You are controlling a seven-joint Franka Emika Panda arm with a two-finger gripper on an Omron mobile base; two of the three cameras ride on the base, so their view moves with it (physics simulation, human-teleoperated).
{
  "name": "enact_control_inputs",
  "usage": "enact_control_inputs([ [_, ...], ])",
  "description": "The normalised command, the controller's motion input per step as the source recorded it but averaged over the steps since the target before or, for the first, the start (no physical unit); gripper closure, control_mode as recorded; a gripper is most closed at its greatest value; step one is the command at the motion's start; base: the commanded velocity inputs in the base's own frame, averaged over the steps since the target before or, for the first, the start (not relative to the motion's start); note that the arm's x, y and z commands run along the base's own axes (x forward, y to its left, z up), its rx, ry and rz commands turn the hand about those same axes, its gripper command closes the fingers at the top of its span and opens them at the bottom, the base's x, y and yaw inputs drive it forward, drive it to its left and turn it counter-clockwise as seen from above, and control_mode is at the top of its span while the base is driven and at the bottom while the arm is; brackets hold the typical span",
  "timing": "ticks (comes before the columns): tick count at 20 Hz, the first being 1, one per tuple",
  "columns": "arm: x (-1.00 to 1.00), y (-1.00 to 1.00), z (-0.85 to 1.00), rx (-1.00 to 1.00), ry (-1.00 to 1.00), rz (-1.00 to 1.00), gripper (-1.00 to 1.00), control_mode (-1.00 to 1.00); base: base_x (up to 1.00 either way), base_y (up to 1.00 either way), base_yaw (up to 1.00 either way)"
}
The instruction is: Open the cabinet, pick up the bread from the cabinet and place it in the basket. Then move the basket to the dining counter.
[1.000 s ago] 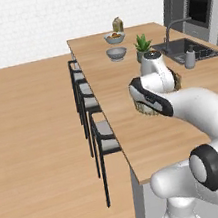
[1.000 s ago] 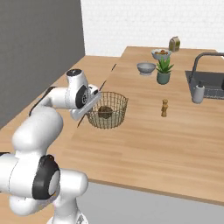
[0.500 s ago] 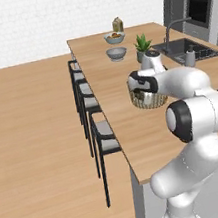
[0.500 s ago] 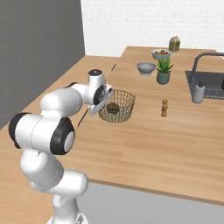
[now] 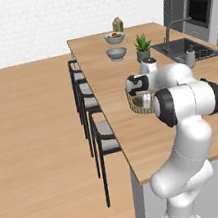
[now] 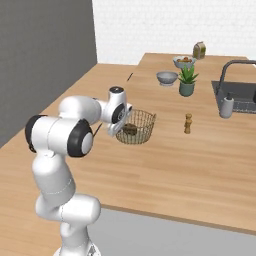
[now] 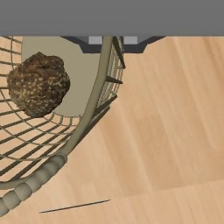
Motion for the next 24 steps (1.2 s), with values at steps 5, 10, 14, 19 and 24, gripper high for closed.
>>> enact_control_inputs([
  [5, 0.01, -0.03, -0.45, 0.00, 0.00, 0.00, 1.00, -1.00, 0.00, 0.00, 0.00],
  [10, 0.07, 0.00, -0.32, 0.00, 0.00, 0.00, 1.00, -1.00, 0.00, 0.00, 0.00],
  [14, 0.16, 0.00, -0.19, 0.00, 0.01, 0.00, 1.00, -1.00, 0.00, 0.00, 0.00],
  [19, 0.30, 0.00, -0.38, 0.00, 0.00, 0.00, 1.00, -1.00, 0.00, 0.00, 0.00],
  [24, 0.32, 0.00, -0.48, 0.00, 0.01, 0.00, 1.00, -1.00, 0.00, 0.00, 0.00],
])
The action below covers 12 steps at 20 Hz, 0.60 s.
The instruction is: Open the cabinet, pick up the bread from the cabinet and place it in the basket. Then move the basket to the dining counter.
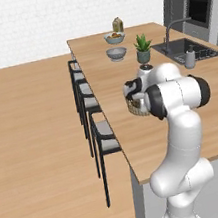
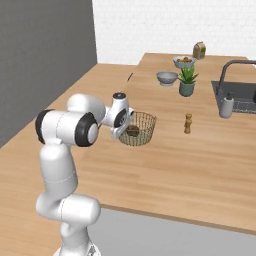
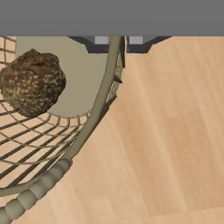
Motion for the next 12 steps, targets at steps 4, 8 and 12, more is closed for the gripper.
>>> enact_control_inputs([
  [4, 0.06, 0.00, -0.63, 0.00, 0.05, 0.00, 1.00, -1.00, 0.00, 0.00, 0.00],
  [8, 0.00, -0.01, -0.70, 0.00, 0.10, 0.00, 1.00, -1.00, 0.00, 0.00, 0.00],
  [12, 0.00, -0.01, -0.59, 0.00, 0.08, 0.00, 1.00, -1.00, 0.00, 0.00, 0.00],
])
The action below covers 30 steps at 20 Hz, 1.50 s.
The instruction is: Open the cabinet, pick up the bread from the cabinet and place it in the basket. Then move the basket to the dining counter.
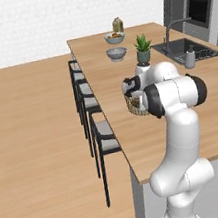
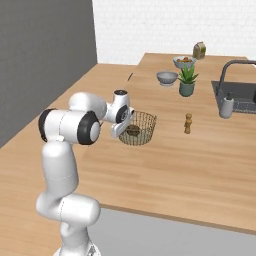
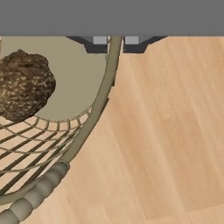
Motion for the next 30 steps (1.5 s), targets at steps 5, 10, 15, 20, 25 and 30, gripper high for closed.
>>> enact_control_inputs([
  [5, -0.04, -0.07, -0.10, 0.01, 0.03, 0.00, -1.00, -1.00, 0.00, 0.00, 0.00],
  [10, -0.30, 0.00, 0.48, 0.03, 0.01, -0.01, -1.00, -1.00, 0.00, 0.00, 0.00],
  [15, -0.52, 0.00, 0.40, 0.00, 0.00, -0.05, -1.00, -1.00, 0.00, 0.00, 0.00],
  [20, -0.92, -0.11, 0.74, 0.03, 0.00, -0.11, -1.00, -1.00, 0.00, 0.00, 0.00],
  [25, -1.00, 0.00, 0.47, 0.13, 0.00, -0.31, -1.00, -1.00, 0.00, 0.00, 0.00],
  [30, -1.00, 0.01, 0.27, 0.15, -0.01, -0.38, -1.00, -1.00, 0.00, 0.00, 0.00],
])
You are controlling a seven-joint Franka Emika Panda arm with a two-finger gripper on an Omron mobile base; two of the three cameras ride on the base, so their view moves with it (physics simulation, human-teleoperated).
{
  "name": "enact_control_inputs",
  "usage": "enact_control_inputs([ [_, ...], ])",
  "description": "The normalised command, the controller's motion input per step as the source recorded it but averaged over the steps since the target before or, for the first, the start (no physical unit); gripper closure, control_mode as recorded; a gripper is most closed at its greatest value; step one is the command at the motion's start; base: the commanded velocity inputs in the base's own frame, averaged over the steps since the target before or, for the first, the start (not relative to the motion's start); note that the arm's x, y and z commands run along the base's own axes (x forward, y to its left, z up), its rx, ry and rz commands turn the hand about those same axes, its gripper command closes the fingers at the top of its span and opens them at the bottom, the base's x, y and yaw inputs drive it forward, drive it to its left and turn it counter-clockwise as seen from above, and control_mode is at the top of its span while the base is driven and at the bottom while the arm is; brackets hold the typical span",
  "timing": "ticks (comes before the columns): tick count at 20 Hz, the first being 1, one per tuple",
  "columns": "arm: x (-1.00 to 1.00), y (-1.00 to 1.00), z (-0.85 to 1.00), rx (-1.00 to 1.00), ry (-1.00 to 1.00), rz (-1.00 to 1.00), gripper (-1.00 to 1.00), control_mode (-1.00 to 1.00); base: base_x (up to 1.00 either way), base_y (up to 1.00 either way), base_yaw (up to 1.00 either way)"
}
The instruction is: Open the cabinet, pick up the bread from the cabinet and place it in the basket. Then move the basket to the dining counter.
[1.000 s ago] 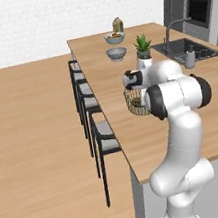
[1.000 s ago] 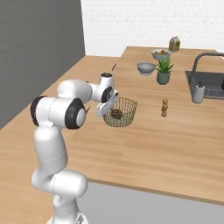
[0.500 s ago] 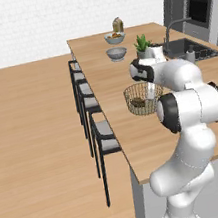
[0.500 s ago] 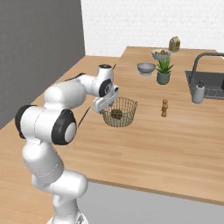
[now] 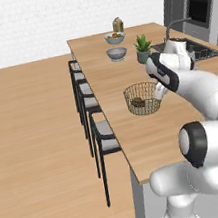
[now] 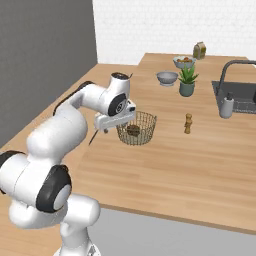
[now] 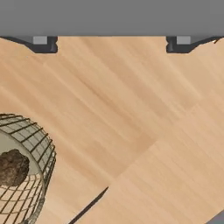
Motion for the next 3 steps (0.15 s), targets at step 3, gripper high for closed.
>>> enact_control_inputs([
  [3, -1.00, 0.08, 0.14, 0.13, -0.03, -0.40, -1.00, -1.00, 0.00, 0.00, 0.00],
])
